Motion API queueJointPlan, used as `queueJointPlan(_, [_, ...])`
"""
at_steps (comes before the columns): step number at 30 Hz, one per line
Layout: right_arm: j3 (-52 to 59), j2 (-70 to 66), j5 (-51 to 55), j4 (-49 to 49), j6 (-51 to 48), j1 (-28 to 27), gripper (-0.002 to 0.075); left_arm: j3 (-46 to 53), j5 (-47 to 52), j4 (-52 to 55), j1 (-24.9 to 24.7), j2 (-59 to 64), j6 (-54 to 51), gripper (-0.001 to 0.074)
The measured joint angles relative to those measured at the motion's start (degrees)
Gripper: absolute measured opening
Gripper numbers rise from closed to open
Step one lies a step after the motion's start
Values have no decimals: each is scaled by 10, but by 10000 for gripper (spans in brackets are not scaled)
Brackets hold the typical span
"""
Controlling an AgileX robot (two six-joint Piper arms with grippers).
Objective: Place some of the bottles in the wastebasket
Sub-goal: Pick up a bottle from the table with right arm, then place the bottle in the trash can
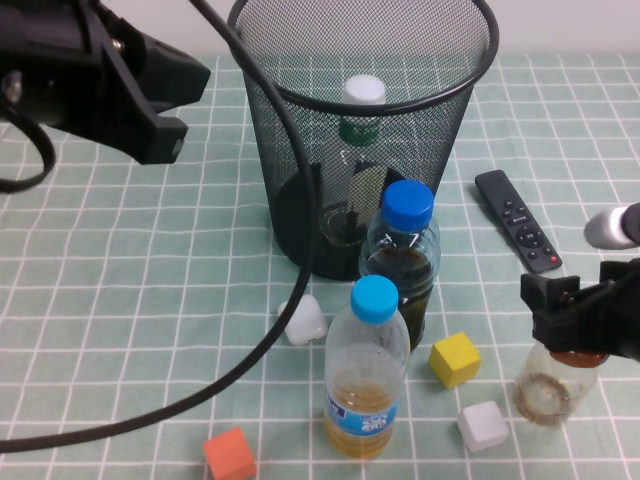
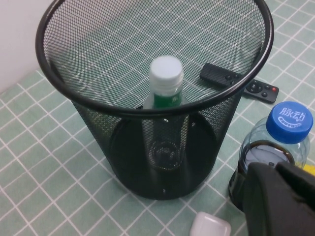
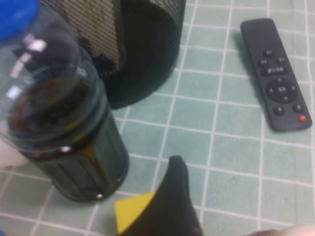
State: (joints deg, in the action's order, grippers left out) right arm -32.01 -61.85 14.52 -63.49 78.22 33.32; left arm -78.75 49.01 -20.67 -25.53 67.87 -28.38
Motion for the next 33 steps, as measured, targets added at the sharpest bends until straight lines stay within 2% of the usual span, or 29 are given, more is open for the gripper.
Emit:
queueJointPlan(5, [0, -48, 8, -40, 32, 0, 552, 0, 5, 0, 0, 0, 0, -3])
queueJointPlan(7, [0, -63, 8, -47, 35, 0, 517, 0, 6, 0, 0, 0, 0, -3])
queueJointPlan(10, [0, -72, 8, -53, 36, 0, 365, 0, 7, 0, 0, -3, -3, -3])
queueJointPlan(11, [0, -72, 8, -56, 36, 0, 286, 0, 8, 0, 0, -6, -6, -3])
queueJointPlan(15, [-7, -59, 40, -52, 33, 0, 288, 32, -7, 7, 0, -50, -14, -3])
queueJointPlan(17, [-34, -41, 88, -15, -7, 0, 288, 79, -50, 17, 0, -98, -14, -3])
queueJointPlan(21, [-152, -14, 251, 107, -196, 0, 288, 183, -132, 22, 0, -192, -11, -3])
queueJointPlan(23, [-228, -13, 298, 135, -269, 0, 288, 234, -162, 22, 0, -234, -9, -3])
queueJointPlan(29, [-508, -53, 325, 156, -404, 0, 288, 333, -181, 22, 0, -316, 5, -3])
queueJointPlan(33, [-695, -132, 303, 263, -537, 0, 287, 370, -182, 22, 0, -350, 17, -3])
